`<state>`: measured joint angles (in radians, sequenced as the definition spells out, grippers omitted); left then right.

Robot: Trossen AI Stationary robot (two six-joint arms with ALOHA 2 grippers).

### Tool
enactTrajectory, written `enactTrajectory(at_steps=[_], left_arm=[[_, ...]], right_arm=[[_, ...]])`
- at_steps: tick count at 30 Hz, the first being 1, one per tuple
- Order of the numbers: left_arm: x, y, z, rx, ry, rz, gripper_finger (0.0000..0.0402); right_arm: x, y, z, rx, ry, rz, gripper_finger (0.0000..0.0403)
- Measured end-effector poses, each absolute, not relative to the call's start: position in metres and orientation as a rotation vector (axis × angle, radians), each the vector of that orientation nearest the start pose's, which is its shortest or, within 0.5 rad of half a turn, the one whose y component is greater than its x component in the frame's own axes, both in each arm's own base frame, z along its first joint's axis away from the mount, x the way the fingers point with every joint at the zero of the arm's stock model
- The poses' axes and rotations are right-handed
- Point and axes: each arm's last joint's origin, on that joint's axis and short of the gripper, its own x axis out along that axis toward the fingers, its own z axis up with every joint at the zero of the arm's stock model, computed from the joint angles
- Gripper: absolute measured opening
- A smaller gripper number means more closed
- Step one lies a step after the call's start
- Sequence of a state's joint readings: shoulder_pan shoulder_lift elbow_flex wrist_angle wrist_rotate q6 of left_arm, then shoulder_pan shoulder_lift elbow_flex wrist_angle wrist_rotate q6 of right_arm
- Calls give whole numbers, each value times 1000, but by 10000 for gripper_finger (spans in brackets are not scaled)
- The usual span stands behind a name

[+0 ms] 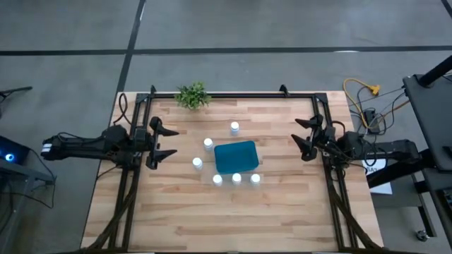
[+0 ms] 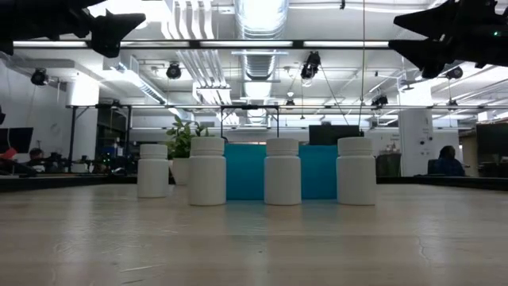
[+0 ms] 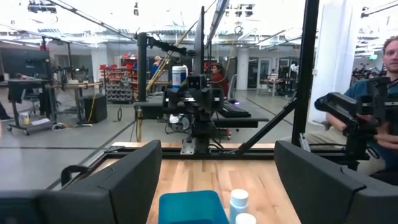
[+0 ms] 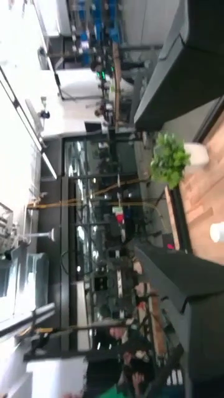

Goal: Pick and place pill bottles into a basket
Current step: Put the white medicine bottle into the blue bin

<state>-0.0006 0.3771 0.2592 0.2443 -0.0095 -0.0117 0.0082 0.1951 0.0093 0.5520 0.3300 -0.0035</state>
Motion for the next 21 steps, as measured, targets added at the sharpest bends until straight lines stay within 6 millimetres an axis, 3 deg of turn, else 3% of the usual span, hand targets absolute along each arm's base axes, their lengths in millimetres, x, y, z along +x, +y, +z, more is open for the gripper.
enactTrajectory(at_steps=[6, 21], left_arm=[[121, 0, 243, -20, -125, 15, 295], [126, 1, 240, 11, -90, 42, 295]], right_arm=[[108, -8, 198, 47, -314, -287, 361], [117, -6, 197, 62, -300, -241, 342]])
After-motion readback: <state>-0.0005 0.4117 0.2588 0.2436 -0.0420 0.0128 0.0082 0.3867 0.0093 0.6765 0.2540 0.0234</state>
